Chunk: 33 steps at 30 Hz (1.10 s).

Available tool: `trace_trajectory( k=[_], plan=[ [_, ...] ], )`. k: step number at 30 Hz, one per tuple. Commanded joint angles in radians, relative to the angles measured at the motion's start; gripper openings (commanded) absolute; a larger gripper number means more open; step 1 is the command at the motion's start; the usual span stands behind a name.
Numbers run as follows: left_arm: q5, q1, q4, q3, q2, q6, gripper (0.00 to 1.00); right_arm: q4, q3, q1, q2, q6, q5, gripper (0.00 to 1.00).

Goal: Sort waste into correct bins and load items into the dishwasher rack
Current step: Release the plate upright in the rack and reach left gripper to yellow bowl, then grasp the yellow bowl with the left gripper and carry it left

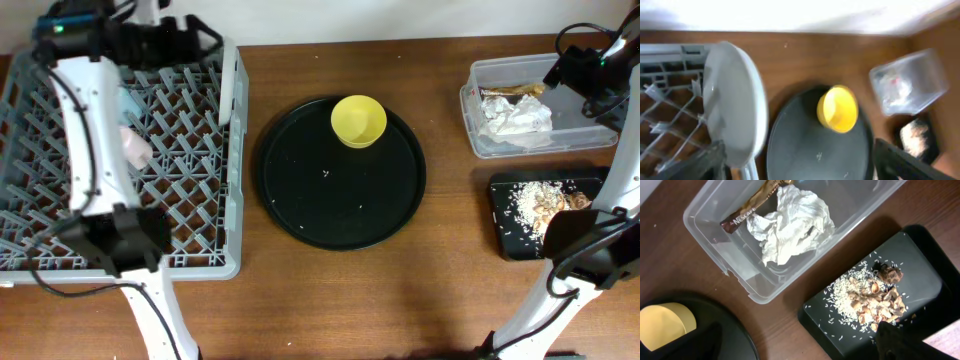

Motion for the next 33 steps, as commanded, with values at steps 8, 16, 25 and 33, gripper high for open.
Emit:
trace_trajectory(
  k=[8, 16, 25, 33],
  plan=[
    [-0.73, -0.686, 0.058, 0.037, 0.171, 0.129, 0.66, 0.0, 0.008, -0.001, -0.006, 0.011, 0.005, 0.98],
    [-0.698, -0.742, 0.145, 0.037, 0.406, 0.129, 0.66, 0.0, 0.008, -0.001, -0.006, 0.011, 0.005, 0.98],
    [-0.689, -0.742, 0.126, 0.042, 0.462, 0.127, 0.16, 0.0, 0.008, -0.001, -0.006, 0.011, 0.005, 0.98],
    [-0.571, -0.604, -0.04, 0.108, 0.135, -0.113, 0.01, 0.0, 0.008, -0.001, -0.006, 0.011, 0.005, 0.98]
  ],
)
